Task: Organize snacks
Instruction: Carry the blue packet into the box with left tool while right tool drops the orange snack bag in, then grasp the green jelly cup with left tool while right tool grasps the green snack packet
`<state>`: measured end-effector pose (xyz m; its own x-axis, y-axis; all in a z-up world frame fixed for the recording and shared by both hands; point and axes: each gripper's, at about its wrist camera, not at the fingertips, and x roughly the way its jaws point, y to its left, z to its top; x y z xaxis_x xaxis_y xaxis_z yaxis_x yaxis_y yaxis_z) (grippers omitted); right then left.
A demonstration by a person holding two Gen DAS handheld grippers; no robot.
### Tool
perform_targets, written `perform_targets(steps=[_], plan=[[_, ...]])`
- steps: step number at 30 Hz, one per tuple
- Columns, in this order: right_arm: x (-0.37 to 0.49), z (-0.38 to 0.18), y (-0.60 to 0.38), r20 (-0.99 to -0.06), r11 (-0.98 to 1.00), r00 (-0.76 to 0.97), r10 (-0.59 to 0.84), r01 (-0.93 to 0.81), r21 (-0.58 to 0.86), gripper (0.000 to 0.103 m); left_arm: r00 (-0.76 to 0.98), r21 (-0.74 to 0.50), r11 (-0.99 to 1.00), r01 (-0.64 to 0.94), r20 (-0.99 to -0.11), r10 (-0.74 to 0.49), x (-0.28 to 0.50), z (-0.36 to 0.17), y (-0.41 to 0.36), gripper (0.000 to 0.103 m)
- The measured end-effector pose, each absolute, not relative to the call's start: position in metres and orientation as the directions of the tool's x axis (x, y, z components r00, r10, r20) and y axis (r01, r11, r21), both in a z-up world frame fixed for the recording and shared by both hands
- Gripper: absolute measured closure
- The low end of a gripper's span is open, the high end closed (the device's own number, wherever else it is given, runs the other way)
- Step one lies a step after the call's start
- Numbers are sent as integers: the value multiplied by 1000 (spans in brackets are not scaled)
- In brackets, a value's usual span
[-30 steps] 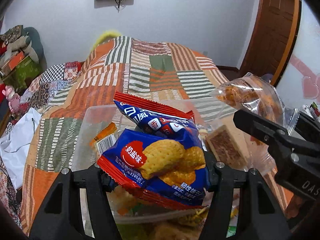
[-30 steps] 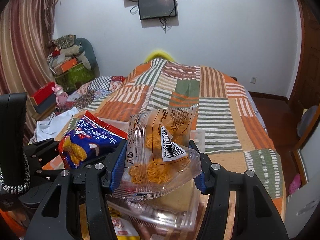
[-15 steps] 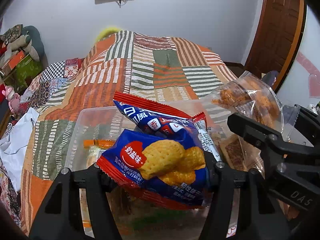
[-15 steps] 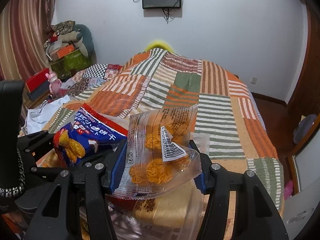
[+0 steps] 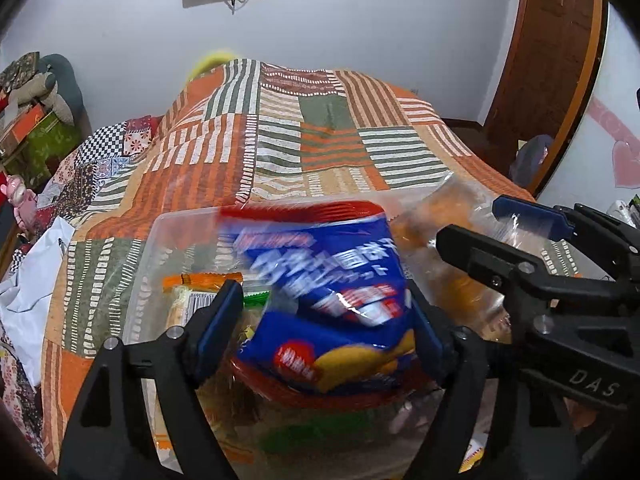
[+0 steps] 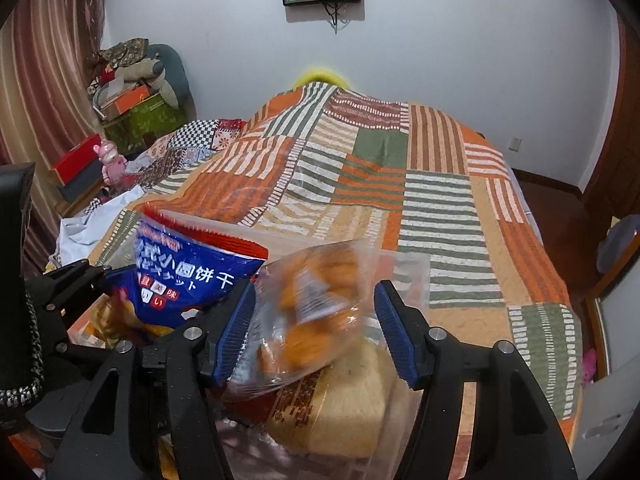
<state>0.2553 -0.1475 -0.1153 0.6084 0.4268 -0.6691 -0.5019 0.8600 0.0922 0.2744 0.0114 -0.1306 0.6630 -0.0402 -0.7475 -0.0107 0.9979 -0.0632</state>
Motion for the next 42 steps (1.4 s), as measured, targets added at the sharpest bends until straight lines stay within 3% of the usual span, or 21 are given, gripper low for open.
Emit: perform_targets(steps=[24,35,42], plan=[[184,-74,-175,-577,838,651,493,-534,114,40,709,-94,995,-23,-703,-50,189,-77,46,23],[162,-104,-180,-616,835,615,492,-533,134,38,656,-35,998,-60,-754,13,157,-108,65,23],[159,-134,-188,-677,840,557,480,-514,173,38,597,-80,994,-75,-802,-20,152,-143,77,23]])
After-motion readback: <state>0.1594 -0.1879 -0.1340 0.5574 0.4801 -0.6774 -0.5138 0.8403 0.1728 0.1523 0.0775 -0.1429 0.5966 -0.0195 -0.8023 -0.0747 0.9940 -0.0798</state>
